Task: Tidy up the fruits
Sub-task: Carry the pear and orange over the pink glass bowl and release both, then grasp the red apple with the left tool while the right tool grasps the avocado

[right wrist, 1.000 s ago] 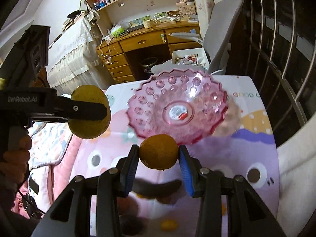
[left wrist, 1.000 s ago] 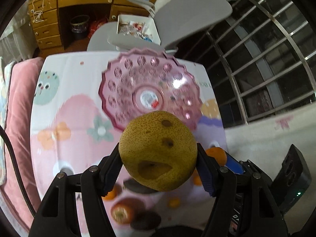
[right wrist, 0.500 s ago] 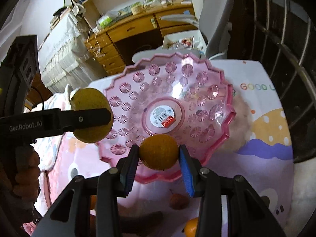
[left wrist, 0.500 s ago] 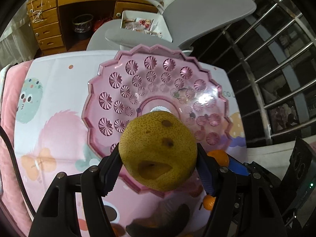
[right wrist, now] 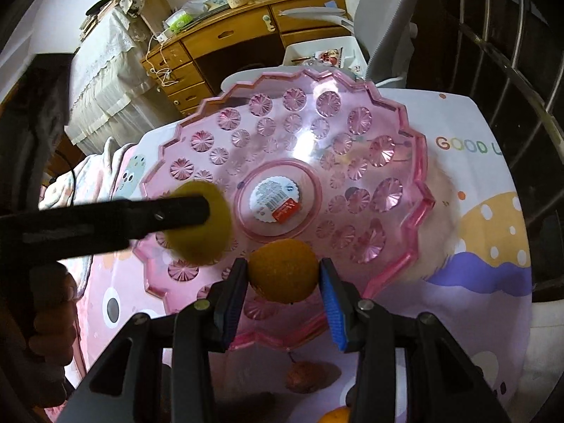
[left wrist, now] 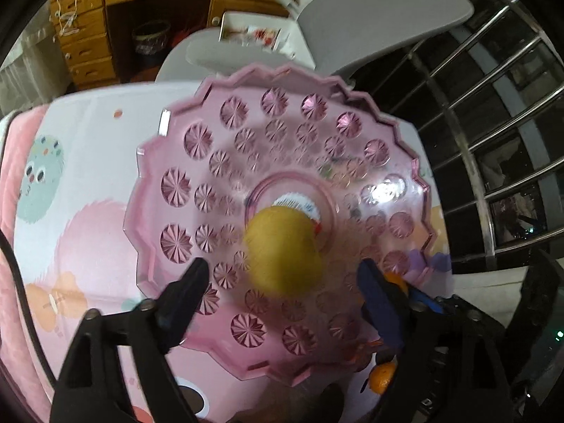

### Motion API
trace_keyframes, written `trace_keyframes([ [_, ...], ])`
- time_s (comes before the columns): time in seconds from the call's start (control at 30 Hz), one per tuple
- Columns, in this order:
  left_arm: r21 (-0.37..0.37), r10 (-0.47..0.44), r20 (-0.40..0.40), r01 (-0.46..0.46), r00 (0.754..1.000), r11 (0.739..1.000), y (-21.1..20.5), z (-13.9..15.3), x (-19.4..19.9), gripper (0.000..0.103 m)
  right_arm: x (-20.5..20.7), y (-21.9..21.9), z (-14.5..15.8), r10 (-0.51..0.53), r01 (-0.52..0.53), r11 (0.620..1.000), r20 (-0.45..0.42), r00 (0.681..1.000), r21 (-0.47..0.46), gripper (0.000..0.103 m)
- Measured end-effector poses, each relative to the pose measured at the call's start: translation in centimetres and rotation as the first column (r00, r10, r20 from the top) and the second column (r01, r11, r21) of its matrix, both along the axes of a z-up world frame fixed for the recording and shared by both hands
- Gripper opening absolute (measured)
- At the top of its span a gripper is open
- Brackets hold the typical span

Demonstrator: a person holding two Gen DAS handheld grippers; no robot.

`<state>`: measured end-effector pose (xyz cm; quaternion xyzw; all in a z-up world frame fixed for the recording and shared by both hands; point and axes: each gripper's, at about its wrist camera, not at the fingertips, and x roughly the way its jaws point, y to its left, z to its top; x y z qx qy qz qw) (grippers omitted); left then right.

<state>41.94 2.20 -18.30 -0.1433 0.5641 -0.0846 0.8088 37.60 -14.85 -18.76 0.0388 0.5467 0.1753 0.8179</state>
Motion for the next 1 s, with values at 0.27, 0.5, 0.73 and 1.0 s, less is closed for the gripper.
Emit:
trace_keyframes([
  [0.27,-0.006,0.018,0.048,-0.018,0.999,1.000,0.2,2.9,-1.6,0.087,-1.3,-0.3,2.2,-0.033,0.033,0.999,0.044,0.998,0.009,0.059],
  [0.5,-0.023,0.051,0.072,-0.050,0.996,0.998,1.9,5.6,-4.4,0.087,-3.5,-0.2,5.0,-0.061,0.059,0.998,0.073,0.996,0.024,0.060],
  [0.73,-0.024,0.046,0.121,-0.043,0.992,0.999,3.7,8.9,-8.6,0.087,-7.0,0.1,7.7,-0.094,0.089,0.995,0.097,0.991,0.053,0.060],
  [1.0,-0.026,0.022,0.161,-0.018,0.987,0.999,5.2,11.5,-14.3,0.087,-11.7,0.5,9.6,-0.119,0.110,0.990,0.102,0.988,0.090,0.060],
])
